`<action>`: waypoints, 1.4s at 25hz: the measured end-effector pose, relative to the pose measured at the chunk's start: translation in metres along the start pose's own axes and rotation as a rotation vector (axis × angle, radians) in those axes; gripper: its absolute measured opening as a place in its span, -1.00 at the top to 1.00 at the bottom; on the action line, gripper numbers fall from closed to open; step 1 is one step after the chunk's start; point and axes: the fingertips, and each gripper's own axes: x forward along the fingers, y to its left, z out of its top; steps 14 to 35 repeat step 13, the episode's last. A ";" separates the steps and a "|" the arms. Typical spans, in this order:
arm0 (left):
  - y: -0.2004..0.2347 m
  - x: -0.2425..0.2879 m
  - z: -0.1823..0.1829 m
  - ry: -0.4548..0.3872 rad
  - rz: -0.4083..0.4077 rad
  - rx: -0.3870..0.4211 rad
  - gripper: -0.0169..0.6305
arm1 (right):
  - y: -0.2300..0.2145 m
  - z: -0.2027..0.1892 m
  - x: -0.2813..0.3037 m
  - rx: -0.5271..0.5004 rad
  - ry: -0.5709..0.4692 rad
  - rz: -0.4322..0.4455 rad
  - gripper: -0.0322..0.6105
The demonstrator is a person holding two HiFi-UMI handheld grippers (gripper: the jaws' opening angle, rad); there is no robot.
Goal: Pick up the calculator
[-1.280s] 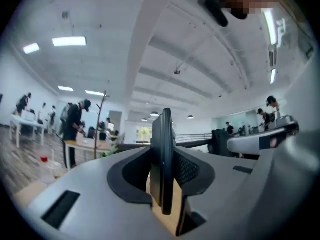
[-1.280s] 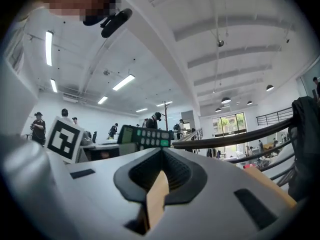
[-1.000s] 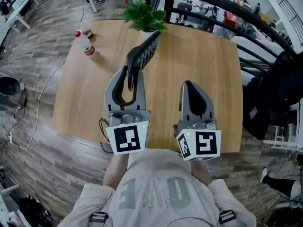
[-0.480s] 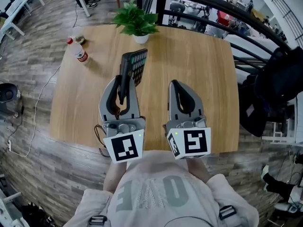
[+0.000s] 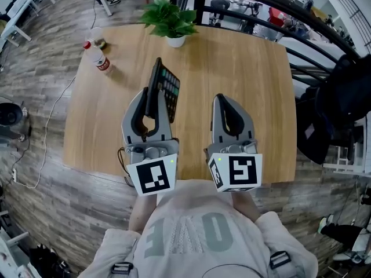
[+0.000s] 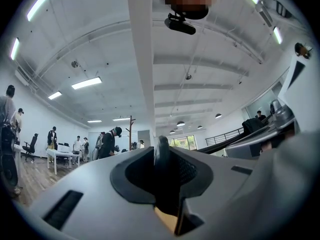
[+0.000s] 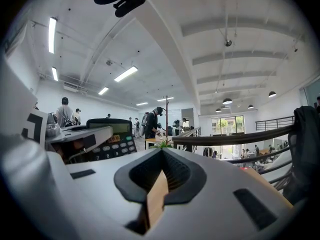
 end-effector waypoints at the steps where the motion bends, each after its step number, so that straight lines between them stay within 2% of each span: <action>1: 0.000 0.000 0.000 0.002 -0.002 0.001 0.70 | 0.001 0.000 0.000 -0.002 0.000 0.001 0.84; 6: -0.003 -0.002 -0.005 0.021 -0.008 0.009 0.71 | 0.003 0.000 -0.002 -0.013 -0.003 0.005 0.85; 35: -0.005 -0.003 0.004 0.007 -0.008 0.017 0.71 | -0.002 0.001 -0.007 -0.018 -0.001 -0.011 0.85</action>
